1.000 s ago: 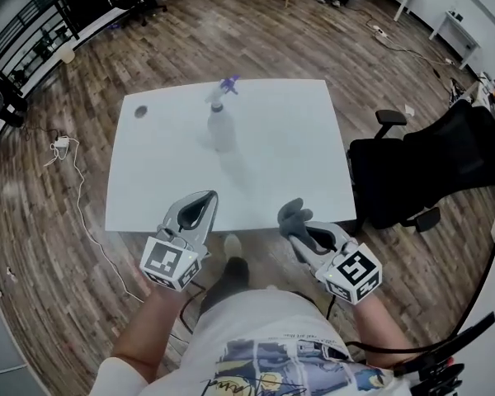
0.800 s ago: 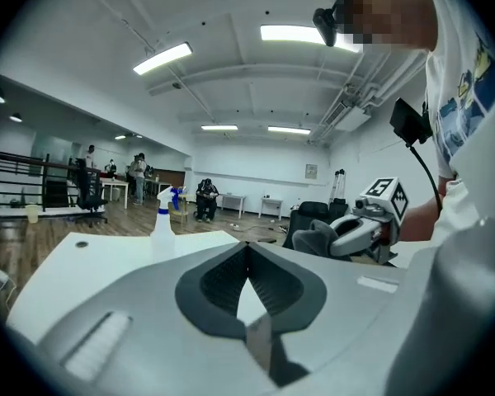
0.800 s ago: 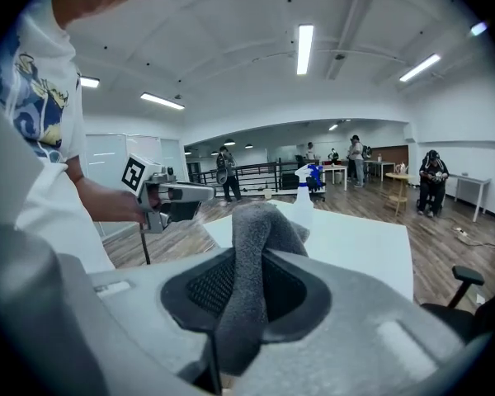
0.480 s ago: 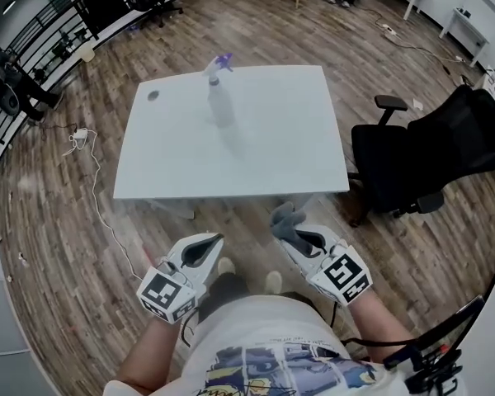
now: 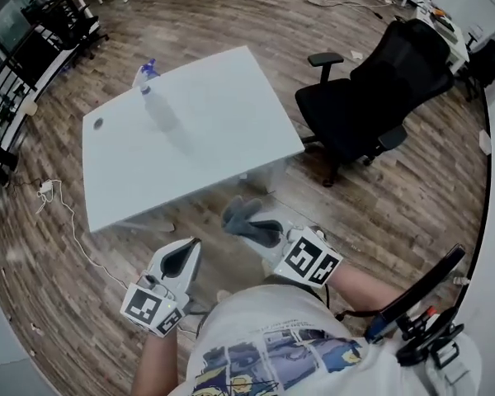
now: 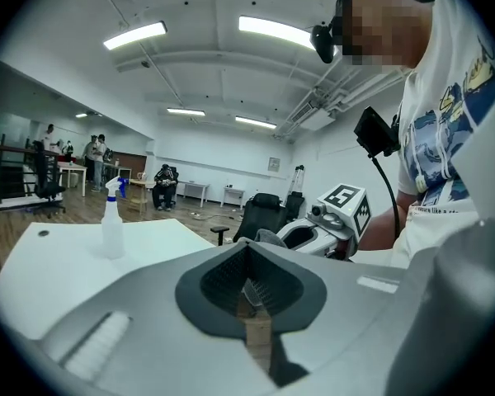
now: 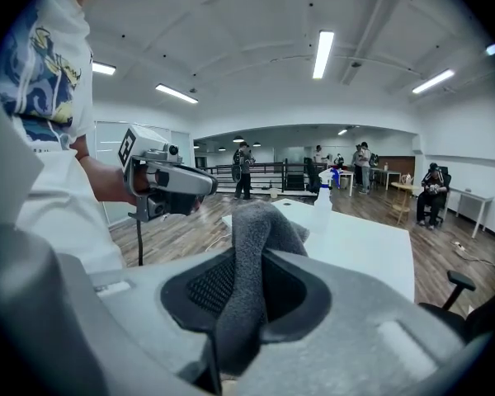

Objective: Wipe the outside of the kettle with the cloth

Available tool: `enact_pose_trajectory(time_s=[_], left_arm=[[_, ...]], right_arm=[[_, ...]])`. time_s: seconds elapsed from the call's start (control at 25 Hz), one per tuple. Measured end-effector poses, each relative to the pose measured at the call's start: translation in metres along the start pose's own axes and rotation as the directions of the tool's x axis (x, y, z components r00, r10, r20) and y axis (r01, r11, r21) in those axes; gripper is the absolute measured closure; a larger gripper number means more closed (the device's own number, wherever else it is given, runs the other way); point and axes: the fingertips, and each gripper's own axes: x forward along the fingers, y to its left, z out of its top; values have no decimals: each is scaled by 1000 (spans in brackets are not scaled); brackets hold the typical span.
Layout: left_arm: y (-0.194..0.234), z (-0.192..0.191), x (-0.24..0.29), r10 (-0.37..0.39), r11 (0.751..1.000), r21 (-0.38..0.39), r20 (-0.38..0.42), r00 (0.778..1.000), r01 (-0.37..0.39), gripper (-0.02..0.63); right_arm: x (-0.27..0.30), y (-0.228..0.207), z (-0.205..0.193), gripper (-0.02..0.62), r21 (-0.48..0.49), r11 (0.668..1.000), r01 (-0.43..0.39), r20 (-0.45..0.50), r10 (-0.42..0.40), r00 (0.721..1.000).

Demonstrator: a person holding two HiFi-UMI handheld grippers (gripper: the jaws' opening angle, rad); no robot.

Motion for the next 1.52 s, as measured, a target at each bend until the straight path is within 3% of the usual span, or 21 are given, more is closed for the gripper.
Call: enact_pose_trajectory(time_s=[0.24, 0.8, 1.52], left_arm=[[-3, -22, -40, -47, 999, -28, -28, 999, 46, 604], [10, -49, -125, -65, 996, -60, -17, 998, 64, 604], [-5, -79, -180, -87, 993, -85, -8, 996, 86, 604]], right_arm=[[18, 37, 15, 517, 9, 1000, 21, 7, -21, 1000], [50, 117, 34, 518, -30, 999, 40, -39, -42, 998], [56, 178, 35, 520, -59, 997, 50, -80, -55, 995]])
